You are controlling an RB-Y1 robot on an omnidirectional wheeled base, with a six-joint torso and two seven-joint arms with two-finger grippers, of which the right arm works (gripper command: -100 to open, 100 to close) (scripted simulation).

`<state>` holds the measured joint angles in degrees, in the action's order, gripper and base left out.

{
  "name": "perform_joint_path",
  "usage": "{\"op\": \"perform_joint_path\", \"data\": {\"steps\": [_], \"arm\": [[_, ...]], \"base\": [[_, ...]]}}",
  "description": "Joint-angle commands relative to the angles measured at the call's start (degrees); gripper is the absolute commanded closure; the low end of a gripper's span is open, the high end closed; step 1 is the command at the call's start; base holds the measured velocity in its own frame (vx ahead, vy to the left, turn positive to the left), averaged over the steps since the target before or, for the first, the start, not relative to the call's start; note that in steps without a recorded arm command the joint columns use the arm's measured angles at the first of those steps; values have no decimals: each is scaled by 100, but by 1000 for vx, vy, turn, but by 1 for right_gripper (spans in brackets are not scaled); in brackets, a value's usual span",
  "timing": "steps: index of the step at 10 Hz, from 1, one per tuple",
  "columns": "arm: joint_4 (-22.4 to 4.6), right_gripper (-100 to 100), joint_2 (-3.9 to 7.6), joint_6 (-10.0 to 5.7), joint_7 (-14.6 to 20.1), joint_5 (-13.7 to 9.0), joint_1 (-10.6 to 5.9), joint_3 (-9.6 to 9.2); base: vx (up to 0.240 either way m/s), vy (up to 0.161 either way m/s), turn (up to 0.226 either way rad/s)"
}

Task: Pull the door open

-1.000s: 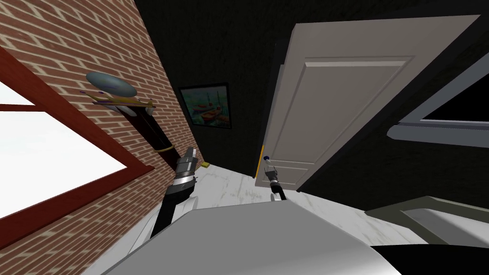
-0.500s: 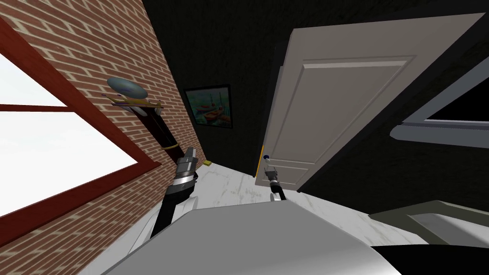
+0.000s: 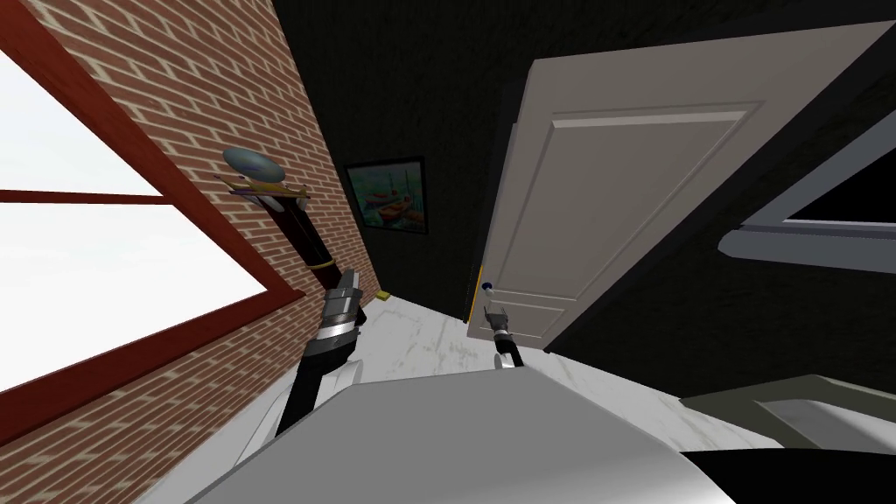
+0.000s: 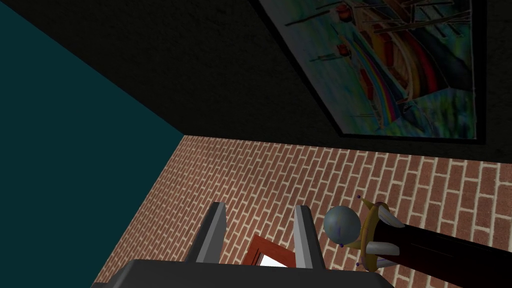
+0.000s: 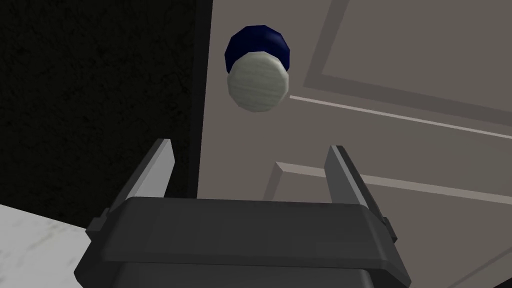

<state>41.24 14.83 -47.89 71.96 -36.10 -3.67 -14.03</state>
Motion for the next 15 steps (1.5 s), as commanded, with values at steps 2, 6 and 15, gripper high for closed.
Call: {"op": "perform_joint_path", "data": {"steps": [2, 6, 15], "arm": [[51, -100, 4, 21, 450, -152, 14, -62], [28, -100, 95, -17, 691, -231, 62, -55], [-298, -100, 556, -281, 1221, -363, 211, 75]], "base": [[-72, -36, 63], [-11, -10, 47], [175, 0, 90]]}}
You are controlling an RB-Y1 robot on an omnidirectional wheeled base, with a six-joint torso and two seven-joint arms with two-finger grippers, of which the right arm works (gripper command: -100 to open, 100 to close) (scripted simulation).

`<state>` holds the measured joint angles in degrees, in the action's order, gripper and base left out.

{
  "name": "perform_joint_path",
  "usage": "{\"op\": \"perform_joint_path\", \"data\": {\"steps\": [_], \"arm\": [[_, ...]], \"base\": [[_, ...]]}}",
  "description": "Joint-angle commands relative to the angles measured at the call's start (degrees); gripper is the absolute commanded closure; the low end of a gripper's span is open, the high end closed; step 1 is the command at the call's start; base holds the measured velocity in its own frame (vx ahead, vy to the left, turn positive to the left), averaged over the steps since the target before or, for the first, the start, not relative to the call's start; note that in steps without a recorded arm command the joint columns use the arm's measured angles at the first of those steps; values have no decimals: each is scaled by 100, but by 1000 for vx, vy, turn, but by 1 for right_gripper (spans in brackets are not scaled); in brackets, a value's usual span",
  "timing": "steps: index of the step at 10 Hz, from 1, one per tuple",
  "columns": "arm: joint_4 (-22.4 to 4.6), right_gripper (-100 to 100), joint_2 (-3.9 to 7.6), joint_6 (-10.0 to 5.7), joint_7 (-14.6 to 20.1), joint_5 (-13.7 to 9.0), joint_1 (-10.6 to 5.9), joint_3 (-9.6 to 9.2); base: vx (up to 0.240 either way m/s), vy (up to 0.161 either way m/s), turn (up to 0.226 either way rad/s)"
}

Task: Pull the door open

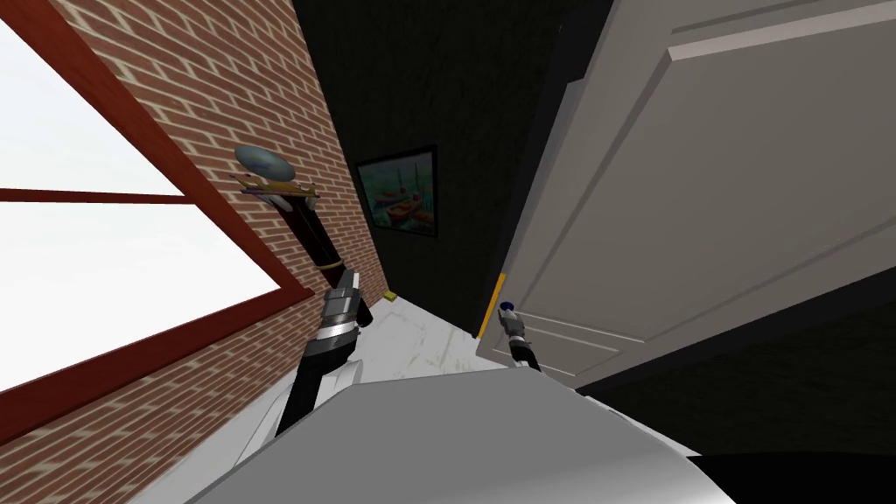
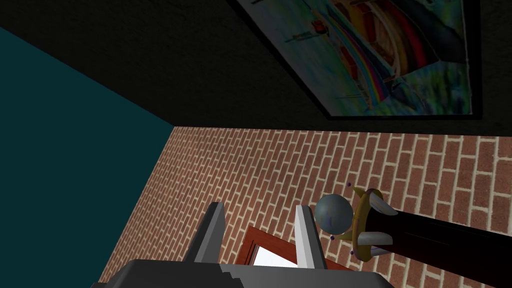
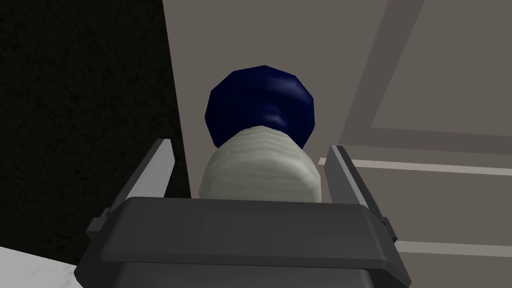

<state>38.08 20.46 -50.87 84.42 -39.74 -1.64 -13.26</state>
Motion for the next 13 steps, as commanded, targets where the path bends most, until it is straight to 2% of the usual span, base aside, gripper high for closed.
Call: {"op": "perform_joint_path", "data": {"steps": [1, 6, 7, 13], "arm": [[18, 100, -6, 17, -25, 1, 8, -1], [18, 100, -6, 17, -25, 1, 8, -1], [47, 100, 73, -1, 88, 40, 52, -105], [205, 100, 361, -114, 550, 199, 205, -537]], "base": [[-13, -2, -33], [-15, 0, 2], [-111, -3, 78], [-219, -28, 85]]}}
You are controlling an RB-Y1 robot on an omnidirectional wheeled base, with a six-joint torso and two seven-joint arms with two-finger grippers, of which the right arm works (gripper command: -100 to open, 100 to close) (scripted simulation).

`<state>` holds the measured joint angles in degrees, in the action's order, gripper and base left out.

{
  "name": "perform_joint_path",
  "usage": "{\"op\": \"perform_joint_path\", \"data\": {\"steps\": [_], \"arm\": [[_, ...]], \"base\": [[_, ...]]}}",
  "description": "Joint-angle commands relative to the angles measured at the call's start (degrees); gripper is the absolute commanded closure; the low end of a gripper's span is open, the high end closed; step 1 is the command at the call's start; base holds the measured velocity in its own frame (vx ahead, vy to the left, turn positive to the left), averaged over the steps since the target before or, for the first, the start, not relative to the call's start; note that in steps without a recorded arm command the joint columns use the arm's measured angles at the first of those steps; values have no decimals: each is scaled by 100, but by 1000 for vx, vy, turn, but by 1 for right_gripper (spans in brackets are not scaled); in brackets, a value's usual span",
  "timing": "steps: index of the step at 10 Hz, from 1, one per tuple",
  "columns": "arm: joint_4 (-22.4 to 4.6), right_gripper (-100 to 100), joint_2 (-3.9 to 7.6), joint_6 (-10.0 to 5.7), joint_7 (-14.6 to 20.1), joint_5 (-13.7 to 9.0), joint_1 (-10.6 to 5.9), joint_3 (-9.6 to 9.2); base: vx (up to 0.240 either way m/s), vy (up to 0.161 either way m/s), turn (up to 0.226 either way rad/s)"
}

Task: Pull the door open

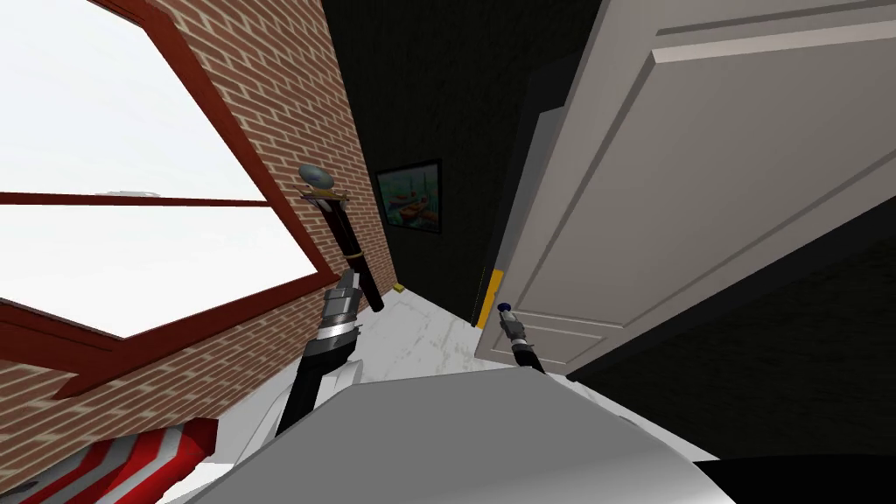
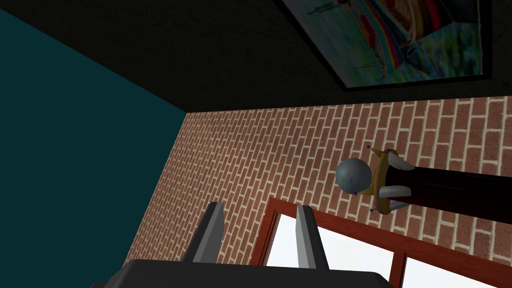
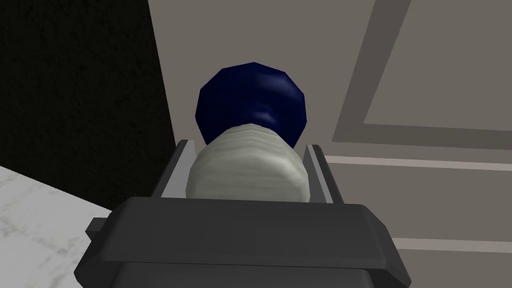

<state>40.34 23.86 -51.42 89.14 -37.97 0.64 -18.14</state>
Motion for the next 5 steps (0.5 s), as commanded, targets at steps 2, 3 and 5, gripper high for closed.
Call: {"op": "perform_joint_path", "data": {"steps": [2, 3, 5], "arm": [[41, 100, 134, -103, 260, 84, 37, -219], [-33, 100, 91, -94, 207, 68, 2, -173], [-5, 100, 223, -230, 410, 159, 94, -373]], "base": [[-223, -52, 104], [-103, -27, 30], [-189, -19, 111]]}}
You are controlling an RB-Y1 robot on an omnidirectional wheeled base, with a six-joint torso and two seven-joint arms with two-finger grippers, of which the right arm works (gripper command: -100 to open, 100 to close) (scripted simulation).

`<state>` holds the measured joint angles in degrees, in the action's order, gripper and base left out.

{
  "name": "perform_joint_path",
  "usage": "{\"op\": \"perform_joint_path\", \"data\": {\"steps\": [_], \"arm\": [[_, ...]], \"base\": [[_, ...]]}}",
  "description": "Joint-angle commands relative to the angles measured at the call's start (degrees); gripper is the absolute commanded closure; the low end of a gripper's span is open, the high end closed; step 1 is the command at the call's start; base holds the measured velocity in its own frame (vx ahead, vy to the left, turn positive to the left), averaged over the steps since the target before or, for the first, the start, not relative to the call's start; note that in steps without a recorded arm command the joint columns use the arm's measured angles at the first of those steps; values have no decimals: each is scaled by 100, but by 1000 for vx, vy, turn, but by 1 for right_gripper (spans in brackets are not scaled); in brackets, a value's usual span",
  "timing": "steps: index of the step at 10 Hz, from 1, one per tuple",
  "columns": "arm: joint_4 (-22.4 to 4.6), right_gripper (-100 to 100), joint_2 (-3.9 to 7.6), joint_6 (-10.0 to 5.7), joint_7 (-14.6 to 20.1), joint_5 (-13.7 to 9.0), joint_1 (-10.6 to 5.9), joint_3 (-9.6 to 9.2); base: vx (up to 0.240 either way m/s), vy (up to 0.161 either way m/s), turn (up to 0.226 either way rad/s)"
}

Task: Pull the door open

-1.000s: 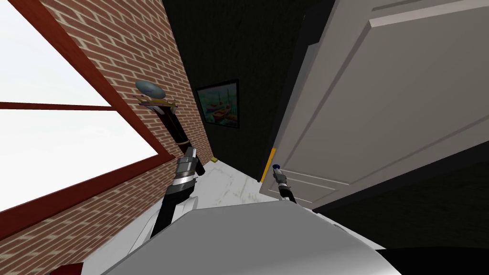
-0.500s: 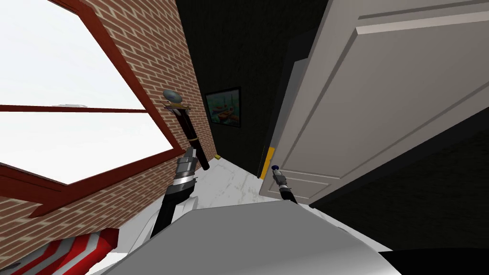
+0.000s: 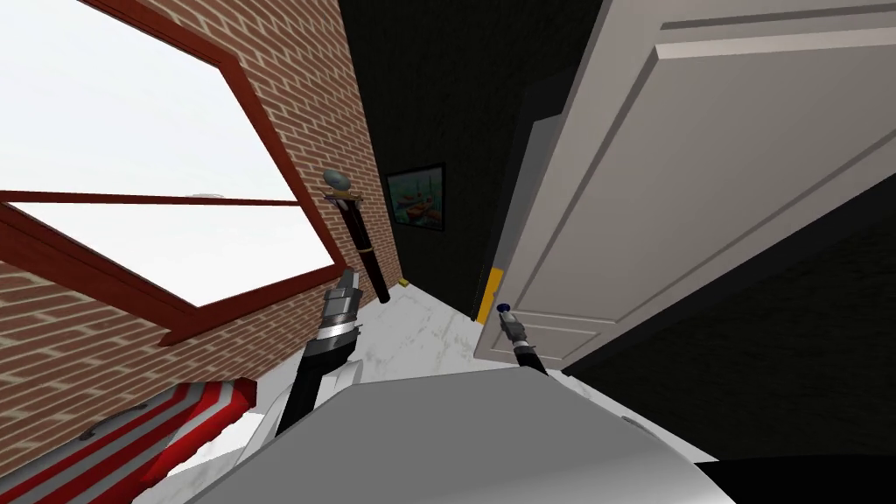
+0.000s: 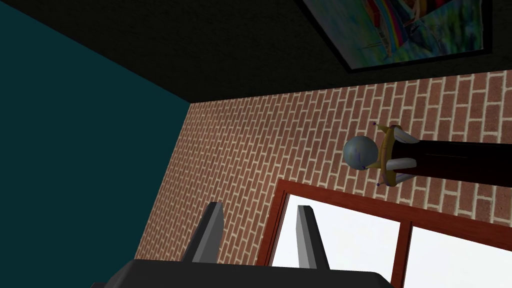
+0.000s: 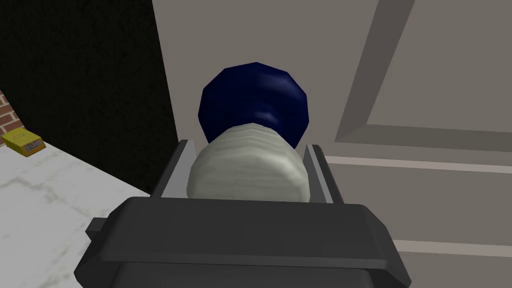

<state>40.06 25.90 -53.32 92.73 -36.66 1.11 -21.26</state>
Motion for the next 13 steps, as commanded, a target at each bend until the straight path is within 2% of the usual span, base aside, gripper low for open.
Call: {"op": "perform_joint_path", "data": {"steps": [1, 5, 6, 7, 13], "arm": [[40, 100, 75, -94, 122, 59, 80, -129], [122, 100, 364, -366, 493, 222, 250, -485], [43, 100, 313, -338, 439, 204, 182, -434], [17, 100, 388, -471, 560, 255, 261, -550], [-61, 100, 682, -964, 946, 408, 462, -890]], "base": [[-236, -48, 79], [-269, -56, 105], [-133, -24, 14], [-164, -59, 142], [-214, -71, 132]]}}
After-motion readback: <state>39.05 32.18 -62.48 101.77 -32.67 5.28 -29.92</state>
